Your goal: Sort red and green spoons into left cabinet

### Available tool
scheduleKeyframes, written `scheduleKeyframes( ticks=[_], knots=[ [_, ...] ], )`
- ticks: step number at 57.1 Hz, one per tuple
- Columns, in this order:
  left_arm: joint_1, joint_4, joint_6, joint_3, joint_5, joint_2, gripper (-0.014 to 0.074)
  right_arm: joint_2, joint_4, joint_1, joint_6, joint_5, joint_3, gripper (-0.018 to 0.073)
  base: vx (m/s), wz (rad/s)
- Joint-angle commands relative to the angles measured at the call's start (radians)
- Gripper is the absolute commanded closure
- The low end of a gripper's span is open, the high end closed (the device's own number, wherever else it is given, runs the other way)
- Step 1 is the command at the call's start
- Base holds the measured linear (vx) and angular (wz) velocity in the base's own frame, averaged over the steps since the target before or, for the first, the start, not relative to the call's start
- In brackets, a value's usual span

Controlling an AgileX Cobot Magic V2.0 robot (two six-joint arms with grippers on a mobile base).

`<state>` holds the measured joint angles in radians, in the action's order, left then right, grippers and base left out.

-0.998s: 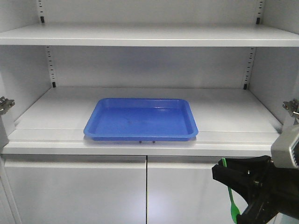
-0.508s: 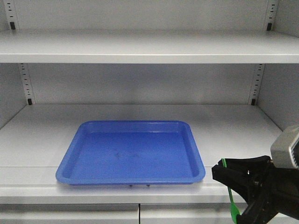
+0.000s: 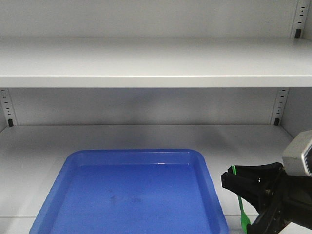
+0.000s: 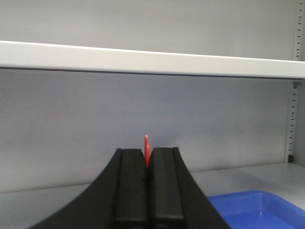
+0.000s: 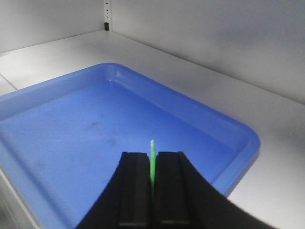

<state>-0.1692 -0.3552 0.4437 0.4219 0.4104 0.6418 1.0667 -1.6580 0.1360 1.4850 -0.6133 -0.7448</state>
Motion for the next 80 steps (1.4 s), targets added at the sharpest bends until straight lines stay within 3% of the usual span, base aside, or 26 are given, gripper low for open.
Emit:
scheduleKeyframes(
  ticks=[1, 80],
  knots=[
    [-0.005, 0.016, 0.008, 0.025, 0.067, -0.002, 0.0594, -0.014, 0.042, -0.005, -0.001, 0.003, -0.029, 0.0564, 0.17, -0.01],
    [-0.005, 0.016, 0.008, 0.025, 0.069, -0.002, 0.0594, -0.014, 0.042, -0.005, 0.004, -0.003, -0.029, 0.0564, 0.03, 0.0]
  ],
)
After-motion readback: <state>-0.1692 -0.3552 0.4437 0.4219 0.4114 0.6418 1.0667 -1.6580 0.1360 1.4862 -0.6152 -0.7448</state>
